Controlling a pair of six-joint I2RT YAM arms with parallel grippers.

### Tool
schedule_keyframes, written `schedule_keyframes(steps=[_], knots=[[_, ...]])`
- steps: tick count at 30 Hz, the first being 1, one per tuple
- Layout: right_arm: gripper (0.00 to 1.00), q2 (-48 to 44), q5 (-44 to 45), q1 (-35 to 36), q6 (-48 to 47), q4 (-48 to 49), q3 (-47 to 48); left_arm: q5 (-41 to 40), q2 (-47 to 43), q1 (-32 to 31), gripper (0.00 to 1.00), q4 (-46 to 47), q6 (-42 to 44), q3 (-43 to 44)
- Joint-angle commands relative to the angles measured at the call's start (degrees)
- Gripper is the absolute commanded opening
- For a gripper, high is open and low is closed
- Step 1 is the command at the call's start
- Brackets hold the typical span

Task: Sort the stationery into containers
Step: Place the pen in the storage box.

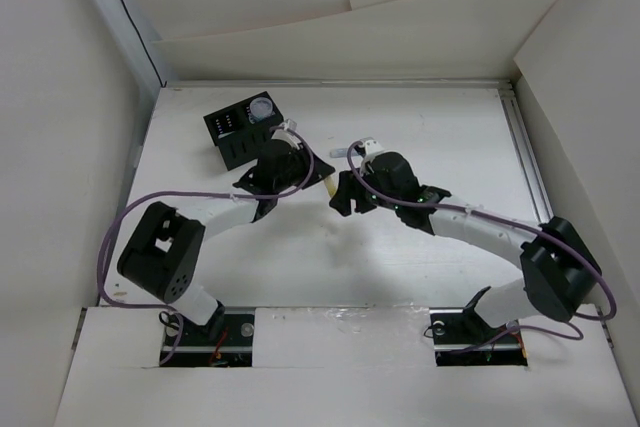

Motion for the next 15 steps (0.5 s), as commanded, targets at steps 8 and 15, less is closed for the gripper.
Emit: schedule_keyframes(steps=[8,15], knots=[[0.76,-10.25,0.00,-2.62,-0.55,4.72,-3.66,-18.52,-7.47,8.24,0.00,-13.91,6.23,15.13],[0.76,-11.31,0.00,-3.15,0.50,4.72,-4.18,-42.09,-3.79,11.04,0.00,-23.23,11.77,29.46]])
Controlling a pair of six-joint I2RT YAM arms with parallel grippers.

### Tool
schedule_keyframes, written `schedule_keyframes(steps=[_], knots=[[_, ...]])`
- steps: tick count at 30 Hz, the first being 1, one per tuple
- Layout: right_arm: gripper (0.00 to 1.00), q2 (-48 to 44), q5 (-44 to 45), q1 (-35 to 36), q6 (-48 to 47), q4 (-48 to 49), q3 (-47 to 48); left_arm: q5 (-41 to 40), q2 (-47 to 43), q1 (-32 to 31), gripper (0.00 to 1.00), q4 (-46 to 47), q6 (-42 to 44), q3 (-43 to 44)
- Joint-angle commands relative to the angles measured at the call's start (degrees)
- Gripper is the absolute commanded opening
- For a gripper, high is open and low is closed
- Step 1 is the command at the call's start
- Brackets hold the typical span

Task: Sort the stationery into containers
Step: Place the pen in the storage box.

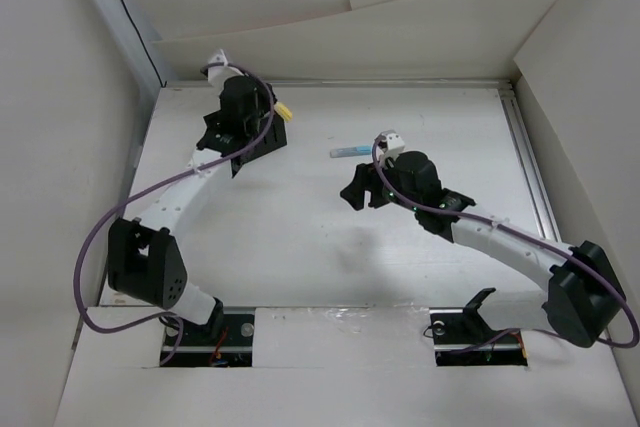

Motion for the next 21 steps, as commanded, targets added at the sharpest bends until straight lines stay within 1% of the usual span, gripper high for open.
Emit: schedule_keyframes(steps=[1,4,5,7,9,12,21], knots=[[0.76,-1.69,0.07,-0.11,0.44,3.08,-0.25,-11.11,1.92,4.00,0.00,-4.80,3.56,6.30],[0.76,-2.22,0.59,-0.11,0.44,3.08,-0.78,-9.79,4.30,8.41,0.00,-6.22,3.56,8.51],[0.76,-2.22,0.59,-0.11,0.44,3.08,-0.78,-10.75,4.83,10.86,0.00,-6.83,3.56,8.51],[0.76,-2.75,0.59,-0.11,0.44,3.08,-0.78,-11.80,5.36,12.90,0.00,-7.54,3.56,9.04],[0.76,-2.75,1.12,-0.64,0.44,3.08,-0.78,-14.70,7.02,14.22,0.00,-8.76,4.61,9.04],[0.76,-2.75,1.12,-0.64,0.44,3.08,-0.78,-18.48,7.56,14.22,0.00,-8.07,6.54,8.42],[0.76,-2.22,1.73,-1.16,0.44,3.08,-0.78,-21.12,10.89,14.22,0.00,-3.68,11.20,7.63]])
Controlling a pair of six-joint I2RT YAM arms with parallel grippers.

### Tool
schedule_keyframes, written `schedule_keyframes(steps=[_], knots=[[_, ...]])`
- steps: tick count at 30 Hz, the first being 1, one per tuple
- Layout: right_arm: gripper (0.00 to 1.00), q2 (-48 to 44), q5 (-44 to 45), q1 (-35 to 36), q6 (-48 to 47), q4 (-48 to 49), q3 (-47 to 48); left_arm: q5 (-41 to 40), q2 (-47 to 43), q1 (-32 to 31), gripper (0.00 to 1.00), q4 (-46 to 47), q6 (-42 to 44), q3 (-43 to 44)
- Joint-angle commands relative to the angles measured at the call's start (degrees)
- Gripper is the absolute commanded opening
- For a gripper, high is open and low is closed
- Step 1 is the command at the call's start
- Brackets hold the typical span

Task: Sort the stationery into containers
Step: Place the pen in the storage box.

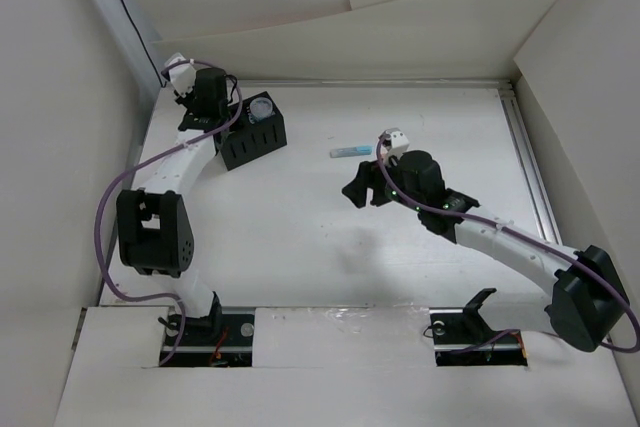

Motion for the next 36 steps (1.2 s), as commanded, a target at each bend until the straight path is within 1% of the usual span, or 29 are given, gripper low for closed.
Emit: schedule_keyframes(steps=[1,6,9,13,18,19,20,22,23,24,27,28,30,32,33,35,36], knots=[[0.76,-0.67,1.10,-0.71,0.28,3.01,-0.47,-2.94,0.39,0.06,0.00,4.24,3.64,-0.13],[0.76,-0.67,1.10,-0.71,0.28,3.01,-0.47,-3.47,1.62,0.06,0.00,7.66,4.96,-1.27],[0.76,-0.15,1.63,-1.23,0.28,3.01,-0.47,-3.47,2.76,0.06,0.00,8.20,4.96,-1.27],[0.76,-0.14,3.56,-1.23,0.81,3.01,-1.00,-4.08,4.16,-1.60,0.00,10.13,5.58,-1.27],[0.76,-0.67,11.10,-2.55,2.48,3.01,-2.14,-4.61,4.78,-2.93,0.09,10.84,6.11,-2.50],[0.76,-0.67,12.34,-3.25,2.48,3.01,-2.14,-4.61,4.78,-2.93,0.11,10.84,6.11,-2.50],[0.76,-0.67,13.48,-3.26,3.26,2.40,-2.14,-4.61,4.17,-2.93,0.18,11.71,6.10,-3.98],[0.76,-0.67,16.55,-5.27,4.06,1.69,-2.14,-4.61,3.56,-2.93,0.24,12.24,5.58,-4.69],[0.78,-0.67,17.44,-5.89,4.76,1.69,-2.14,-4.61,3.55,-2.93,0.26,12.24,5.58,-4.70],[0.86,0.11,18.14,-6.50,5.29,0.91,-2.14,-4.61,3.55,-2.93,0.28,12.24,5.58,-5.22],[0.99,3.36,19.73,-9.23,5.82,-0.32,-1.53,-4.61,2.14,-2.93,0.34,12.24,5.58,-6.28],[0.99,4.24,20.26,-9.84,5.82,-0.94,-1.53,-4.09,1.36,-2.93,0.37,12.77,5.06,-6.89],[0.99,6.18,20.26,-10.98,6.34,-1.64,0.66,-3.56,0.04,-2.93,0.39,12.77,4.53,-6.90],[0.99,10.47,20.26,-10.99,6.87,-2.17,2.16,-2.16,-1.71,-2.93,0.41,12.77,3.91,-6.90],[0.99,10.49,20.26,-11.51,6.88,-2.17,2.17,-1.63,-2.51,-2.93,0.41,12.77,3.04,-6.90],[0.99,13.39,20.26,-11.52,6.88,-2.88,3.92,-0.31,-4.44,-2.93,0.41,12.77,1.98,-6.90],[0.99,14.26,20.87,-11.52,6.88,-3.57,4.53,1.52,-6.62,-2.93,0.41,12.77,0.67,-7.68]])
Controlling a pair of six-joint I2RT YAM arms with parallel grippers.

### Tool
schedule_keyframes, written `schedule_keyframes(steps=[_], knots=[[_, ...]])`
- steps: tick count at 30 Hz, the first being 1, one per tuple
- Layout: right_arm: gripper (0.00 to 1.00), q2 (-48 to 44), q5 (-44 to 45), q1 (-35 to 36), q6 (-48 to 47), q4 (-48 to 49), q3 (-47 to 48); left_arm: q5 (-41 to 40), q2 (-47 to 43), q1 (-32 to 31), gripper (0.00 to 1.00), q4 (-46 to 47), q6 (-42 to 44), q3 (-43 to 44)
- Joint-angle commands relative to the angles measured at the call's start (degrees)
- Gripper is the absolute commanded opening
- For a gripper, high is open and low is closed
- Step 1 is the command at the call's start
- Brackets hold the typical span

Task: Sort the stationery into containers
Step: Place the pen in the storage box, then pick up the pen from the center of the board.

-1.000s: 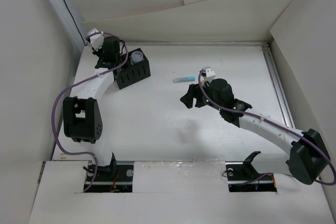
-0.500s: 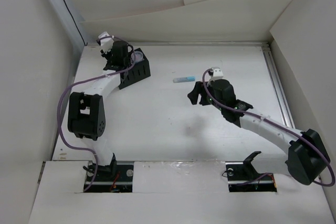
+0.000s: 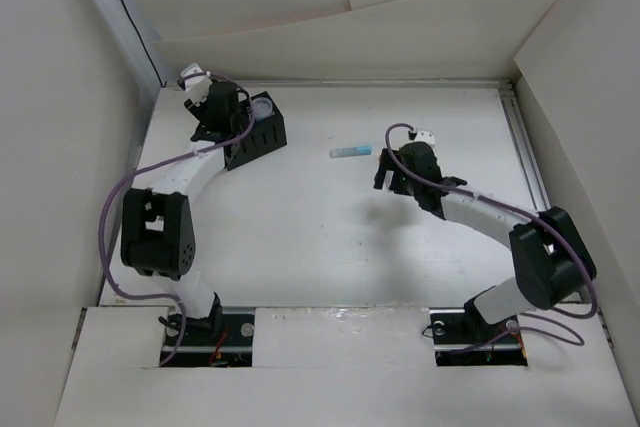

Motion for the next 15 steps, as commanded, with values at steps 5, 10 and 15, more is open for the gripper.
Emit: schedule_keyframes(steps=[5,10,15], knots=[[0.92,7.40,1.58,-2.33,0.97,-2.28,7.94,5.62,-15.35,-3.59,0.41,6.55,-6.77,-6.63],[0.80,11.54,1.05,-2.85,0.97,-2.80,10.05,7.02,-21.41,-12.03,0.41,9.72,-8.70,-13.93],[0.74,14.72,-0.27,-3.38,0.97,-2.80,11.38,12.20,-23.71,-18.10,0.41,12.44,-10.90,-22.36]])
